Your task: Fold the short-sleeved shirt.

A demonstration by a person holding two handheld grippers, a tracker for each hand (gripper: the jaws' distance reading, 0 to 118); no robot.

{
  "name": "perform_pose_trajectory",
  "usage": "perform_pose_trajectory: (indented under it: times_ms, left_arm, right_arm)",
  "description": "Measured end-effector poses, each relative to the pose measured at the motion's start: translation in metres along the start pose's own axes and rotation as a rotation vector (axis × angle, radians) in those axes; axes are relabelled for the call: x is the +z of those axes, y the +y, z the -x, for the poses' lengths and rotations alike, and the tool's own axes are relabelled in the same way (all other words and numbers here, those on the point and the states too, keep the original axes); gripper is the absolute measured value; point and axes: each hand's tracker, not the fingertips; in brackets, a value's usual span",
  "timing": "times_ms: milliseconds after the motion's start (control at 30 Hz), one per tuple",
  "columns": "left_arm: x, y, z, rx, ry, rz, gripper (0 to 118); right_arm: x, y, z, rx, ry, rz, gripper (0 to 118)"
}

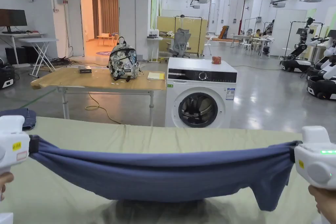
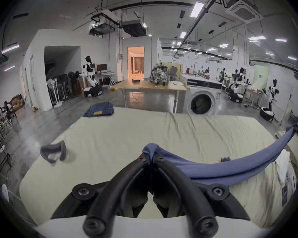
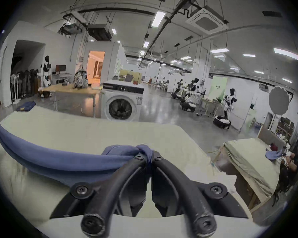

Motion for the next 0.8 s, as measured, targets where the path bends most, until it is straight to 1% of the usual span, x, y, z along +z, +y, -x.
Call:
perform_pose_trajectory:
  times_ms: [100, 200, 333, 467, 533, 633, 700, 800]
  left_arm:
    - [0.018, -0.044, 0.006, 0.026, -0.022, 0.003, 0]
    - [0.041, -0.091, 0.007, 0.033, -0.025, 0.021, 0]
    - [0.079, -0.153, 0.004, 0.020, -0.033, 0.054, 0]
    - [0.109, -0.200, 0.006, -0.009, -0.027, 0.103, 0]
    - [0.120, -0.219, 0.007, -0.006, -0.026, 0.116, 0]
    - [0.130, -0.244, 0.014, 0.024, -0.025, 0.161, 0]
    - [0.128, -0.256, 0.021, 0.045, -0.018, 0.182, 0]
    - [0.124, -0.271, 0.025, 0.036, -0.018, 0.216, 0]
  right_arm:
    - [0.025, -0.040, -0.008, -0.035, 0.006, 0.042, 2]
    - [0.050, -0.083, -0.015, -0.102, 0.020, 0.077, 2]
    - [0.082, -0.135, -0.021, -0.085, 0.035, 0.119, 2]
    - [0.110, -0.172, -0.027, -0.122, 0.060, 0.173, 2]
    - [0.122, -0.186, -0.028, -0.107, 0.063, 0.185, 2]
    - [0.133, -0.205, -0.028, -0.058, 0.054, 0.216, 2]
    - [0.133, -0.218, -0.031, -0.053, 0.059, 0.244, 2]
    - [0.128, -0.239, -0.030, -0.034, 0.060, 0.300, 2]
